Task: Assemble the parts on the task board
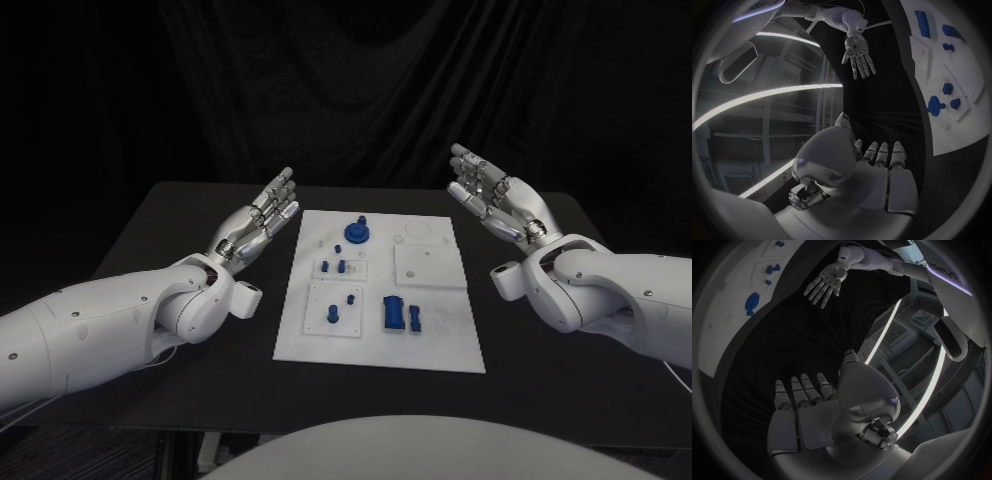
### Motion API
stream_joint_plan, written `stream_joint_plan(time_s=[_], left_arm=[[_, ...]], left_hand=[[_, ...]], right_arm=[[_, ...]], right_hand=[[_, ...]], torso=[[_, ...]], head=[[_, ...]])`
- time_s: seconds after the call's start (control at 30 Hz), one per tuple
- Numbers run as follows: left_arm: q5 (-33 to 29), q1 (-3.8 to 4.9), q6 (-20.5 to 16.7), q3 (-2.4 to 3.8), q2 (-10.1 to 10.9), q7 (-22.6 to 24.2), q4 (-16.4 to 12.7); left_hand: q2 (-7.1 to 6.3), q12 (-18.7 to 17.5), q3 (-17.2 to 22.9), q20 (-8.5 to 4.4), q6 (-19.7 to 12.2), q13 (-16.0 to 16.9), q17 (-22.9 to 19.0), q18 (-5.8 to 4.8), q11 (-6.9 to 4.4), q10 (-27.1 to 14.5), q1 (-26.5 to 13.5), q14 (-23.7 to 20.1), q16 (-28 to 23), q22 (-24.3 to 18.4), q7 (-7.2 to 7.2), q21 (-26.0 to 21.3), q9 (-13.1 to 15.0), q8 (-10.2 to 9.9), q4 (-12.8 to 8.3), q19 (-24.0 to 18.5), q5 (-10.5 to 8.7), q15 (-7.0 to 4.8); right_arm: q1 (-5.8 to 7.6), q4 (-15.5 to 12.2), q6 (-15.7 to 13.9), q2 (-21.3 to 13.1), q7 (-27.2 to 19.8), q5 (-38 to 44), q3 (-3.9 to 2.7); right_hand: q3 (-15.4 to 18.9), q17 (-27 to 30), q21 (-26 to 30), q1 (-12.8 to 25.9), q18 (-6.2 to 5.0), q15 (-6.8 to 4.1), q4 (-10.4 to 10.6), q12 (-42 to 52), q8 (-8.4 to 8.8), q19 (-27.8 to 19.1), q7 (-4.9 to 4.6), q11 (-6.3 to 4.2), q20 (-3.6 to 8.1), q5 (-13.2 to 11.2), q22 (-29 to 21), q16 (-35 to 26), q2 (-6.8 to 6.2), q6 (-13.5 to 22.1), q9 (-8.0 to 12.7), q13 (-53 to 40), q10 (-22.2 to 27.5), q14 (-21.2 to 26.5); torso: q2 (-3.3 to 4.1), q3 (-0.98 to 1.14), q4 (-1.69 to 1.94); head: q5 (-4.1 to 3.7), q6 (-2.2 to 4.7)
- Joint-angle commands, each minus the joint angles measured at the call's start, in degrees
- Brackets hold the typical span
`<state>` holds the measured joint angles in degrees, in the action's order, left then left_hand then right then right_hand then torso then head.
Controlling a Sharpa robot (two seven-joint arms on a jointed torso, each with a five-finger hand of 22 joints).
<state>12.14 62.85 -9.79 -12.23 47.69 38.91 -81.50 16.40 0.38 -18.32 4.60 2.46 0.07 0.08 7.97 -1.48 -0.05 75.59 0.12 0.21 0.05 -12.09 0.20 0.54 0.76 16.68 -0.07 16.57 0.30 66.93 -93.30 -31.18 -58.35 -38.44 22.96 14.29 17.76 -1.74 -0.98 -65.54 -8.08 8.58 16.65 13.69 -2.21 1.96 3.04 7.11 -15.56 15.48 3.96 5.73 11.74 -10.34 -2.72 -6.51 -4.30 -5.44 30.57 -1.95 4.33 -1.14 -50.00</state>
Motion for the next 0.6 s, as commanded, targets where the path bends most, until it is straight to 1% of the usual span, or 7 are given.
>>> stream_joint_plan(time_s=[0.03,0.13,0.17,0.33,0.4,0.47,0.6], left_arm=[[-2.8,0.15,-1.1,0.08,-0.2,9.3,-0.4],[-3.2,0.15,-1.5,0.08,-0.2,9.3,-0.6],[-1.1,0.0,-0.4,0.01,-0.1,0.0,-0.4],[-1.8,-0.16,-2.5,0.76,-0.3,-0.6,-0.9],[-2.3,-0.29,-4.0,1.32,-0.4,-1.0,-1.3],[-3.1,-0.5,-6.7,2.26,-0.6,-1.7,-1.9],[-4.7,-0.87,-11.4,3.98,-1.0,-3.0,-3.0]], left_hand=[[-0.1,-0.4,0.1,-0.28,-0.2,-0.1,-0.1,0.06,-0.44,0.0,-0.5,-0.1,-0.2,-0.1,-0.33,-0.2,-0.1,-0.3,0.1,0.1,0.07,0.06],[-0.14,-0.4,0.1,-0.35,-0.3,-0.1,-0.1,0.02,-0.69,0.0,-0.5,-0.1,-0.2,-0.1,-0.01,-0.2,-0.1,-0.3,0.1,0.1,0.03,-0.01],[-4.94,-0.4,5.5,-4.6,-2.5,-0.1,-0.1,-2.39,1.48,0.0,-22.7,-0.1,-0.2,-0.1,3.63,-0.2,-0.5,-0.8,-5.0,0.1,-4.97,-0.3],[-6.84,-0.4,7.5,-4.6,-2.5,-0.1,-0.1,-2.45,1.48,0.0,-31.6,-0.1,-0.2,-0.1,4.9,-0.2,-0.5,-0.8,-7.0,0.1,-6.85,-0.3],[-7.61,-0.4,8.3,-4.6,-2.5,-0.1,-0.1,-3.06,1.48,0.0,-35.3,-0.1,-0.2,-0.1,5.47,-0.2,-0.5,-0.8,-7.9,0.1,-7.66,-0.3],[-8.33,-0.4,9.1,-4.6,-2.5,-0.1,-0.1,-3.06,1.48,0.0,-38.5,-0.1,-0.2,-0.1,6.04,-0.2,-0.5,-0.8,-8.6,0.1,-8.38,-0.3],[-9.38,-0.4,10.2,-4.6,-2.5,-0.1,-0.1,-3.69,1.48,0.0,-43.3,-0.1,-0.2,-0.1,6.77,-0.2,-0.5,-0.8,-9.7,0.1,-9.41,-0.3]], right_arm=[[-0.8,0.7,5.1,0.3,-3.9,-2.3,-0.03],[-1.4,1.4,6.0,0.8,-4.2,-2.4,-0.03],[-1.04,1.0,2.2,0.5,-0.5,-1.0,0.0],[-1.58,1.2,0.8,1.8,0.4,-3.0,-1.34],[-1.99,1.4,-0.3,2.7,1.0,-4.6,-2.37],[-2.67,1.6,-2.1,4.3,2.1,-7.2,-4.06],[-3.91,2.2,-5.4,7.1,4.1,-12.0,-7.16]], right_hand=[[0.5,0.1,0.4,-0.5,-0.81,0.0,0.0,0.2,0.45,-0.4,-0.05,0.15,-0.08,-0.1,-0.3,-0.2,0.41,0.5,0.3,0.6,0.6,0.7],[0.8,0.2,0.4,-0.9,-1.51,-0.24,0.0,0.4,0.7,-0.5,-0.19,0.46,0.01,-0.2,-0.6,-0.3,0.55,0.5,0.6,1.3,1.1,1.4],[-5.0,1.7,1.0,19.5,1.78,-2.83,-5.0,-4.1,2.21,-2.0,-3.04,-1.75,4.67,-4.6,-4.0,-1.7,-3.33,3.2,2.7,6.5,4.3,5.4],[-6.9,1.7,1.0,26.6,1.83,-3.9,-6.9,-5.5,2.21,-2.0,-3.04,-2.82,6.43,-6.5,-4.0,-5.7,-4.44,4.4,2.7,6.5,4.3,5.4],[-7.7,1.7,1.0,29.7,2.54,-4.31,-7.7,-6.1,2.21,-2.0,-3.04,-7.11,7.15,-7.2,-4.0,-5.7,-5.02,4.9,2.7,6.5,4.3,5.4],[-8.5,1.7,1.0,32.6,2.81,-8.58,-8.5,-6.7,2.21,-2.0,-3.04,-7.11,7.8,-7.9,-4.0,-5.7,-5.58,5.3,2.7,6.5,4.3,5.4],[-9.6,1.7,1.0,36.8,3.43,-8.58,-9.6,-7.7,2.21,-2.0,-3.04,-7.11,8.8,-8.9,-4.0,-5.7,-6.38,5.9,2.7,6.5,4.3,5.4]], torso=[[-2.08,0.31,-0.96],[-2.72,0.75,-1.15],[-1.42,0.28,-0.64],[-1.29,0.39,-0.89],[-1.18,0.47,-1.07],[-1.01,0.61,-1.38],[-0.7,0.87,-1.95]], head=[[0.91,0.0],[0.87,0.0],[0.8,0.01],[0.82,1.04],[0.84,1.83],[0.87,3.13],[0.92,5.52]])
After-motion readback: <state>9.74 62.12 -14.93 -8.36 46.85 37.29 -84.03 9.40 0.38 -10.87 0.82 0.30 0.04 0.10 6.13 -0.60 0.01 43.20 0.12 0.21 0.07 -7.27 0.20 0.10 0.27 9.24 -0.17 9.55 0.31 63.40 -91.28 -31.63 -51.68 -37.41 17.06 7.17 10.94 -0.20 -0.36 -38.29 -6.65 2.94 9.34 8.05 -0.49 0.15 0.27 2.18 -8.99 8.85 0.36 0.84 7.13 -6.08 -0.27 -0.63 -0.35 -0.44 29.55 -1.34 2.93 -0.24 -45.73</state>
